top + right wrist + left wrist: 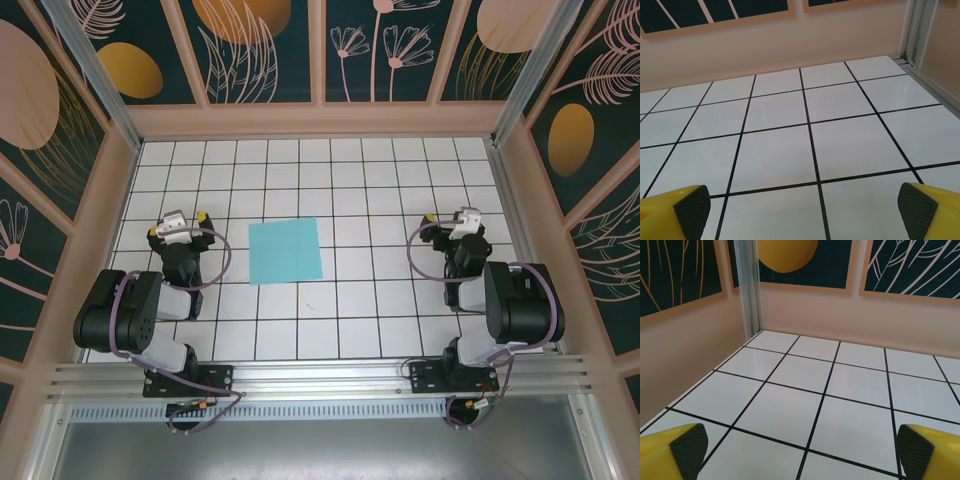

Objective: Fold a paper plane with a square sheet of paper (fold left side to right side)
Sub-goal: Pick up the square sheet of paper from the center of the table.

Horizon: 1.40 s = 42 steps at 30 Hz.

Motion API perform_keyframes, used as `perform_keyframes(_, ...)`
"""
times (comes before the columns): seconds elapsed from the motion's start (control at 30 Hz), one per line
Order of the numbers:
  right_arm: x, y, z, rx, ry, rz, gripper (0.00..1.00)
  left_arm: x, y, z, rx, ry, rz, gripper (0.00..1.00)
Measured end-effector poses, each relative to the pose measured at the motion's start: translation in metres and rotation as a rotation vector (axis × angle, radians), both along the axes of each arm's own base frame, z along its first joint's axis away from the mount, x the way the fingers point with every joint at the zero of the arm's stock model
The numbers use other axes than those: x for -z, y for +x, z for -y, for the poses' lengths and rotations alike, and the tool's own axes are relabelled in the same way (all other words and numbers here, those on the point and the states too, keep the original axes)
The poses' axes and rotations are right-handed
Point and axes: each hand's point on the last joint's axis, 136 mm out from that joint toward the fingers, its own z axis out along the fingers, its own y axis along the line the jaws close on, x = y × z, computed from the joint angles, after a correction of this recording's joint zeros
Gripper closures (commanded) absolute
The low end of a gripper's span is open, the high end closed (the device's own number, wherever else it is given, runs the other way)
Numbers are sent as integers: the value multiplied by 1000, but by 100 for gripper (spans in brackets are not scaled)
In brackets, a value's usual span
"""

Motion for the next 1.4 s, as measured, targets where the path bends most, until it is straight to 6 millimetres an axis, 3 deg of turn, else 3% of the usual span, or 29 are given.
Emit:
perform_keyframes(0.2, 0, 7, 3, 14, 17, -50, 1, -7, -1, -2, -13, -15, -30, 1)
perform_keyframes(0.27, -15, 17, 5, 28, 33, -63, 1, -29, 7, -4, -35, -48, -35, 2)
perform_keyframes(0.4, -68, 30, -5, 22, 91, -29, 1, -113, 22, 2, -11, -166, 58, 1)
perform_keyframes(0.47, -86, 33, -25, -16, 127, -36, 1, -136, 22, 10, 36, -242, 63, 1)
perform_keyframes(0.53, -96, 35, -58, -84, 170, -76, 1, -141, 22, 25, 99, -325, 13, 1)
perform_keyframes(0.6, -98, 34, -103, -171, 216, -147, 1, -125, 21, 45, 160, -416, -96, 2)
perform_keyframes(0.67, -95, 29, -144, -245, 250, -219, 1, -95, 14, 71, 217, -486, -237, 1)
perform_keyframes(0.8, -70, 20, -220, -358, 279, -394, 1, -24, -13, 133, 346, -588, -560, 1)
perform_keyframes(0.87, -54, 20, -245, -376, 266, -472, 1, 2, -27, 154, 388, -614, -677, 1)
perform_keyframes(0.97, -30, 27, -277, -384, 230, -566, 1, 31, -43, 178, 436, -640, -814, 1)
perform_keyframes(1.1, -2, 37, -310, -397, 184, -648, 1, 57, -55, 196, 472, -670, -921, 2)
perform_keyframes(1.27, 26, 50, -342, -401, 128, -709, 1, 76, -63, 210, 497, -686, -996, 1)
perform_keyframes(1.4, 44, 50, -362, -420, 82, -746, 1, 88, -66, 213, 495, -683, -1035, 1)
